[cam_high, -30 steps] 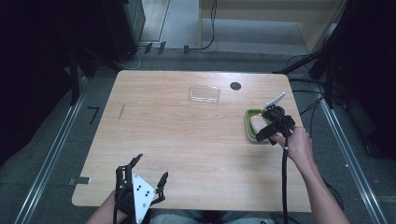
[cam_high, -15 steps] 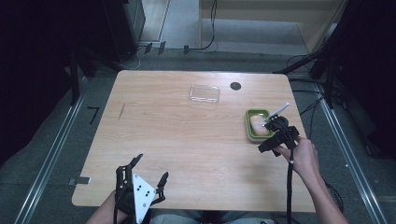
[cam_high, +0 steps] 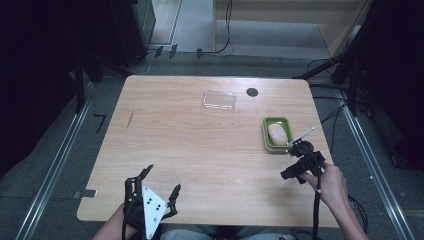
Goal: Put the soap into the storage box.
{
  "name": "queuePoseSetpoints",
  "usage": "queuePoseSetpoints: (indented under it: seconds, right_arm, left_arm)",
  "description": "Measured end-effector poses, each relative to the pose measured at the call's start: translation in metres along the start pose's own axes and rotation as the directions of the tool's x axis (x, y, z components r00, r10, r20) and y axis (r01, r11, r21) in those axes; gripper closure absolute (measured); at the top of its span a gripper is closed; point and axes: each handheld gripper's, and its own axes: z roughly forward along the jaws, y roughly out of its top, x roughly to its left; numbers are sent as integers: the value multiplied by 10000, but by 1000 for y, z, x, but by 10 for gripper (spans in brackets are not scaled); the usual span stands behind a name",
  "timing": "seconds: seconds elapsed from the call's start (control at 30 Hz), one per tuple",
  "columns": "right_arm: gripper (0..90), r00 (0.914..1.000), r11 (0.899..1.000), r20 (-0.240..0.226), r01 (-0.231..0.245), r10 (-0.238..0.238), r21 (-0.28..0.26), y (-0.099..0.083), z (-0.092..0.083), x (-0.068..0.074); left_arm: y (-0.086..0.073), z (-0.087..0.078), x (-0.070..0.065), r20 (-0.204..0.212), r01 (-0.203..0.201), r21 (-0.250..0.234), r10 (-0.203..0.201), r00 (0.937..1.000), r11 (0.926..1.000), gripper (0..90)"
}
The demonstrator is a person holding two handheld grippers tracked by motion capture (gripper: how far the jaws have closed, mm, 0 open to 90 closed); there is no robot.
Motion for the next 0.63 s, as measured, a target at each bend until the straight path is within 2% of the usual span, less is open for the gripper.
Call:
queuePoseSetpoints:
  seconds: [0.3,0.63]
  right_arm:
    - [134,9998,9990,-177,-75,83,432,-14,15,2]
    - [136,9990,9970,-162,429,-419,651,-11,21,6]
  left_arm:
    - [0,0,0,-8,-19,7,19,10000,10000,140]
    - [-1,-2,1,-71,-31,50,31,10000,10000,140]
